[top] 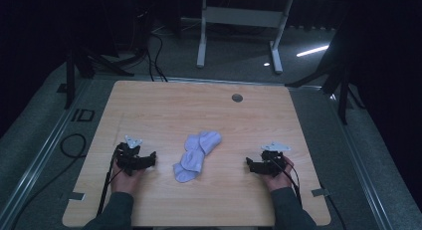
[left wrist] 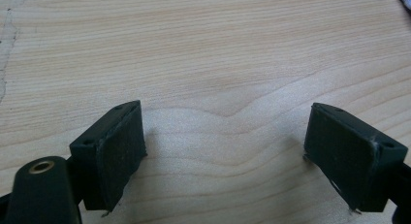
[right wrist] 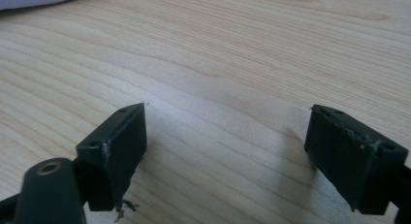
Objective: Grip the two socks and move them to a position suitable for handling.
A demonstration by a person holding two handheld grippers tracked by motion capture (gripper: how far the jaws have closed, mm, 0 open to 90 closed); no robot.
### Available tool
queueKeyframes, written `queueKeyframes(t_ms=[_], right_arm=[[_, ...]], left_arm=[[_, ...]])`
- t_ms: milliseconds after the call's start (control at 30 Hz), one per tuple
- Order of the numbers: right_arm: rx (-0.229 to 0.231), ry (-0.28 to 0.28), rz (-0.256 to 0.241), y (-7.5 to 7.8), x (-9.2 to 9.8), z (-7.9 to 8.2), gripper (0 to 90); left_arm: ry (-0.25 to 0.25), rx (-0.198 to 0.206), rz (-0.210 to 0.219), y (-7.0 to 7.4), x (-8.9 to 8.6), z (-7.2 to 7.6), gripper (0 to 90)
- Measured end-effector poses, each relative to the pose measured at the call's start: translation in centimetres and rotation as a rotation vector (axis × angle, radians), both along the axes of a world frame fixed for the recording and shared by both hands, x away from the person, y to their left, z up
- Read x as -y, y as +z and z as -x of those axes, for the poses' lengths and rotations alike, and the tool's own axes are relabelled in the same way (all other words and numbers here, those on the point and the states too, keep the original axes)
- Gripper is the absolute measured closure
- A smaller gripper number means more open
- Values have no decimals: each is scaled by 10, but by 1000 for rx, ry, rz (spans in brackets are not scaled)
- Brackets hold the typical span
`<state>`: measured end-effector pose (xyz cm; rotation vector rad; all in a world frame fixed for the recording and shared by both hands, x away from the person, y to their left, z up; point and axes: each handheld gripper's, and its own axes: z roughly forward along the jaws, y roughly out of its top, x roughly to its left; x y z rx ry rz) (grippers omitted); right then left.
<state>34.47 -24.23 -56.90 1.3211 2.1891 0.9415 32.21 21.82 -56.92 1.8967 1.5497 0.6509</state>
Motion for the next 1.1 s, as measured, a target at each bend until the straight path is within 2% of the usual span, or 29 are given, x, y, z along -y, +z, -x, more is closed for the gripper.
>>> queueKeyframes(t_ms=[233,500,533,567,600,633,700,733,767,800,833,867,900,933,967,1067,1100], right_arm=[[-13,17,7,1,0,-2,152],[-16,39,10,5,-2,1,253],[-2,44,4,9,-2,3,320],[-2,44,4,9,-2,3,320],[1,52,6,13,-2,5,407],[1,52,6,13,-2,5,407],[-13,78,15,18,-2,8,530],[-16,92,14,20,-2,10,571],[-16,92,14,20,-2,10,571],[-27,119,18,23,-5,13,642],[-27,119,18,23,-5,13,642],[-36,148,20,26,-9,15,716],[-36,148,20,26,-9,15,716],[-53,182,13,28,-15,18,773],[-53,182,13,28,-15,18,773],[-61,228,37,32,-27,23,888],[-61,228,37,32,-27,23,888]], left_arm=[[0,0,0,0,0,0,142],[0,-1,0,0,0,0,143],[0,-1,0,0,0,0,143],[0,-1,0,0,0,0,143],[0,0,0,0,0,0,143],[0,0,0,0,0,0,143],[0,-1,0,0,0,0,143],[0,-1,0,0,0,0,143],[0,-1,0,0,0,0,143],[0,-1,0,0,0,0,143],[0,-1,0,0,0,0,143],[0,0,-1,0,0,0,143],[0,0,-1,0,0,0,143],[0,-1,0,0,0,0,143],[0,-1,0,0,0,0,143],[0,-1,0,0,0,0,143],[0,-1,0,0,0,0,143]])
